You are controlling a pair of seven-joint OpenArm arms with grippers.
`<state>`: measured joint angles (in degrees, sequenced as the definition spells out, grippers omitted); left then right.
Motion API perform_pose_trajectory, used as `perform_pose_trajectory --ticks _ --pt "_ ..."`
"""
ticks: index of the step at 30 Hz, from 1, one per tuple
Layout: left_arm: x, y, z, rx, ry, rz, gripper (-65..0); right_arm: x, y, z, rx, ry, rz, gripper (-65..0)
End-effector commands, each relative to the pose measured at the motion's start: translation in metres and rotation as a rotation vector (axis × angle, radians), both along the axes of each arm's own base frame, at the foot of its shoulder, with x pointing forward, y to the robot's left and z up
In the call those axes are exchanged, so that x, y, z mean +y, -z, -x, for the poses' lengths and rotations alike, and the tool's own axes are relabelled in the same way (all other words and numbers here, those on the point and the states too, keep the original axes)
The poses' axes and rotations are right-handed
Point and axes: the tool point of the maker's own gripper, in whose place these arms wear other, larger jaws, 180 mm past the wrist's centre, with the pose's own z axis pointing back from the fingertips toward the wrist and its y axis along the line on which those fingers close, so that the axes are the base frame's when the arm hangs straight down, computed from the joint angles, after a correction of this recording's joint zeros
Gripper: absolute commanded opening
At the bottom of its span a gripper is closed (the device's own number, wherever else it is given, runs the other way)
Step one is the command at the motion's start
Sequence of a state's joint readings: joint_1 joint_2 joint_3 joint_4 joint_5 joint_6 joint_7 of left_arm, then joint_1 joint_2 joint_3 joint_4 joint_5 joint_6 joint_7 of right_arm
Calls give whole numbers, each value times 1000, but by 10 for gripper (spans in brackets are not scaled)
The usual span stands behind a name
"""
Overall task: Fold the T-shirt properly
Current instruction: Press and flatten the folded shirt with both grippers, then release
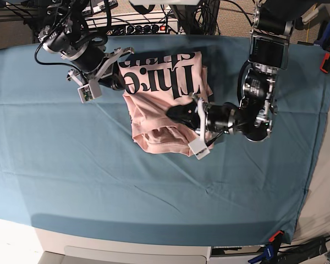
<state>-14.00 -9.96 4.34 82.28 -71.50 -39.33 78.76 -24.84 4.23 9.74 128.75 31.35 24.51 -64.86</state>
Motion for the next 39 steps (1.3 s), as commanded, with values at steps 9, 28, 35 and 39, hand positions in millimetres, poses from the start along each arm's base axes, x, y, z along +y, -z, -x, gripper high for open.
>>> perform_pose_trajectory --ticks 9,28,35,39 --pt "-13 -29 36 40 36 220 -650 -4 -30 -31 -158 16 20 -650" --pt "-2 35 91 163 29 37 -650 65 23 -103 -48 -141 -166 -650" --pt "3 48 93 157 31 -34 -650 49 49 -125 14 -114 -71 -650" --pt "19 64 94 153 29 -140 -650 41 53 -129 11 -103 -24 -650"
